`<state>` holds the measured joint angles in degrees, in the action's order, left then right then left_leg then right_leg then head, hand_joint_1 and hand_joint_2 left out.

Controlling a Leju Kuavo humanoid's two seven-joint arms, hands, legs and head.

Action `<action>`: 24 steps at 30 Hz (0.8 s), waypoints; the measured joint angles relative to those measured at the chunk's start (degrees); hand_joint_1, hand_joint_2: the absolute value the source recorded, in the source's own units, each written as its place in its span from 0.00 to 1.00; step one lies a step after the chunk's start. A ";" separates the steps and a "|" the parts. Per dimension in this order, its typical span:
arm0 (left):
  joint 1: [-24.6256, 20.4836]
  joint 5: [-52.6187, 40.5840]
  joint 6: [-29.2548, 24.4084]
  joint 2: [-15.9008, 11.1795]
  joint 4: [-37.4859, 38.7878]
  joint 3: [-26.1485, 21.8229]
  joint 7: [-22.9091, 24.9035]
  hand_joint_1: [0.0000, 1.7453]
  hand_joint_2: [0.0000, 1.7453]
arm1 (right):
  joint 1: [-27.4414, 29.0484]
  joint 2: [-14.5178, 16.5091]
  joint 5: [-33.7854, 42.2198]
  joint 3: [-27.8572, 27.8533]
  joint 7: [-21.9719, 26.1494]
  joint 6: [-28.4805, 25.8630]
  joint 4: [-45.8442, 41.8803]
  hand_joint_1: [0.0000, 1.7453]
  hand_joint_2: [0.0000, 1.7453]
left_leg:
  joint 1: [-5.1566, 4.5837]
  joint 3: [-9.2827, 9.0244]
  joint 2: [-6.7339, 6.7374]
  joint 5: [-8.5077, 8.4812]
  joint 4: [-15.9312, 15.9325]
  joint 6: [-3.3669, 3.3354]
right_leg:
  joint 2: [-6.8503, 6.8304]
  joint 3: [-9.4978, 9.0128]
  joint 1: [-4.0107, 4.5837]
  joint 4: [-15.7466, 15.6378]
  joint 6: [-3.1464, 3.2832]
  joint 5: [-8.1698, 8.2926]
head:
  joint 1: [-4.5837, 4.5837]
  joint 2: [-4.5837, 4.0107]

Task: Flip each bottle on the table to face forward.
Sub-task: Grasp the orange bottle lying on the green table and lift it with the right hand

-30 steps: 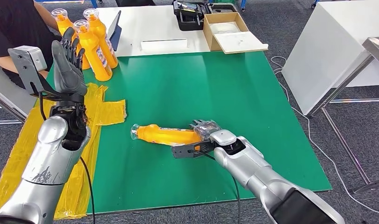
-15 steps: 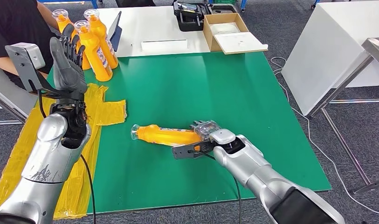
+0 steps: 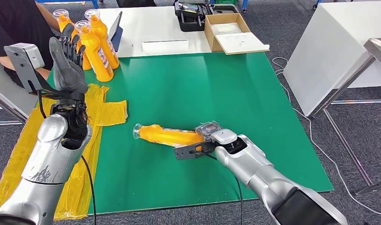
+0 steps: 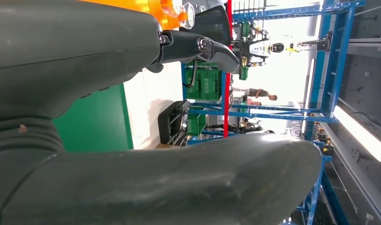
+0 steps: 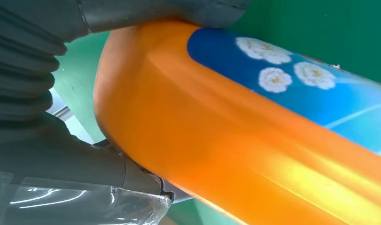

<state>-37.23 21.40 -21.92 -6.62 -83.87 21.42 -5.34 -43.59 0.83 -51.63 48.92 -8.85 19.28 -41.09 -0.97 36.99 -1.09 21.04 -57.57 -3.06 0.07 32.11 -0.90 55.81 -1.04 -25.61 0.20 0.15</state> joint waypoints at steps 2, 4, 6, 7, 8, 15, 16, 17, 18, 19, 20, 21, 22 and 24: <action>0.00 0.07 -0.05 0.00 -0.03 -0.01 -0.05 0.00 0.00 | 0.00 -0.04 0.00 0.10 0.00 0.01 0.00 1.00 1.00 | 0.00 0.00 0.00 0.00 0.00 0.00 | 0.00 -0.01 0.00 0.00 0.00 0.00 | 0.00 0.00; 0.00 0.17 -0.14 0.00 -0.09 -0.02 -0.11 0.00 0.00 | 0.00 -0.06 0.04 0.16 -0.10 -0.01 -0.01 1.00 1.00 | 0.00 -0.01 0.00 0.00 0.00 0.00 | 0.00 -0.02 0.00 0.00 0.00 0.00 | 0.00 0.00; 0.02 0.36 -0.26 0.00 -0.22 -0.03 -0.15 0.00 0.00 | 0.01 -0.05 0.35 0.17 -0.55 -0.21 -0.02 1.00 1.00 | 0.00 -0.01 0.00 0.00 0.00 0.00 | 0.00 -0.03 0.00 0.00 0.00 0.00 | 0.00 0.00; 0.03 0.47 -0.33 0.00 -0.29 -0.04 -0.14 0.00 0.00 | 0.04 -0.05 0.67 0.17 -0.90 -0.45 -0.04 1.00 1.00 | 0.00 -0.02 0.00 0.00 0.00 0.00 | 0.00 -0.03 0.00 0.00 0.00 0.00 | 0.00 0.00; 0.06 0.67 -0.39 -0.02 -0.38 -0.07 -0.08 0.00 0.00 | 0.10 -0.07 1.12 0.15 -1.32 -0.81 -0.11 1.00 1.00 | 0.00 -0.02 0.00 0.00 0.00 0.00 | 0.00 -0.04 0.00 0.00 0.00 0.00 | 0.00 0.00; 1.13 3.39 0.69 -0.68 -1.32 -0.62 1.22 0.00 0.00 | 1.73 -2.97 7.23 -2.57 -3.37 -3.00 -4.66 1.00 1.00 | -0.03 0.06 -0.11 -0.03 0.00 -0.03 | -0.05 -0.02 0.00 0.02 -0.02 0.02 | -0.01 0.00; 1.32 3.64 0.80 -0.86 -1.52 -0.66 1.27 0.00 0.00 | 2.06 -3.79 8.40 -3.42 -3.44 -3.16 -5.87 1.00 1.00 | -0.04 0.11 -0.10 -0.04 0.00 -0.05 | -0.05 -0.03 0.00 0.02 -0.05 0.03 | -0.01 0.00; 1.47 3.92 0.92 -1.04 -1.71 -0.72 1.30 0.00 0.00 | 2.35 -4.54 9.57 -4.31 -3.49 -3.39 -7.10 1.00 1.00 | -0.05 0.16 -0.09 -0.05 0.00 -0.06 | -0.04 -0.03 0.00 0.03 -0.07 0.05 | -0.01 0.00; 1.61 4.25 1.06 -1.22 -1.91 -0.78 1.36 0.00 0.00 | 2.65 -5.24 10.86 -5.27 -3.53 -3.67 -8.39 1.00 1.00 | -0.06 0.22 -0.06 -0.06 0.00 -0.08 | -0.04 -0.03 0.01 0.04 -0.10 0.07 | -0.01 0.00; 1.79 4.67 1.24 -1.39 -2.14 -0.83 1.44 0.00 0.00 | 2.96 -5.85 12.25 -6.28 -3.55 -4.00 -9.77 1.00 1.00 | -0.06 0.26 -0.02 -0.07 0.00 -0.08 | -0.03 -0.03 0.01 0.04 -0.12 0.08 | 0.00 0.00; 2.00 5.12 1.43 -1.57 -2.42 -0.87 1.54 0.00 0.00 | 3.28 -6.38 13.62 -7.30 -3.56 -4.25 -11.21 1.00 1.00 | -0.06 0.29 0.01 -0.07 -0.01 -0.08 | -0.03 -0.01 0.01 0.04 -0.13 0.08 | 0.01 0.00; 2.23 5.58 1.62 -1.74 -2.73 -0.87 1.65 0.00 0.00 | 3.56 -6.90 14.96 -8.39 -3.56 -4.45 -12.67 1.00 1.00 | -0.06 0.31 0.03 -0.07 -0.01 -0.08 | -0.03 0.01 0.01 0.04 -0.13 0.08 | 0.01 0.00; 2.47 6.11 1.89 -1.88 -3.08 -0.87 1.81 0.00 0.00 | 3.80 -7.36 16.27 -9.49 -3.57 -4.60 -14.04 1.00 1.00 | -0.06 0.32 0.02 -0.06 -0.01 -0.08 | -0.03 0.04 0.00 0.04 -0.13 0.08 | 0.01 0.00; 2.98 7.47 2.75 -2.09 -3.87 -0.86 2.34 0.00 0.00 | 4.14 -7.97 19.33 -11.64 -3.56 -4.78 -16.31 1.00 1.00 | -0.06 0.36 0.00 -0.06 -0.01 -0.08 | -0.02 0.10 0.00 0.03 -0.13 0.08 | 0.00 0.00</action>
<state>-34.26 28.87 -19.17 -8.72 -87.73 20.56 -3.00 -39.45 -7.14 -32.29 37.28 -12.41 14.51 -57.40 -1.03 37.35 -1.09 20.98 -57.57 -3.14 0.05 32.21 -0.90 55.84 -1.17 -25.53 0.20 0.15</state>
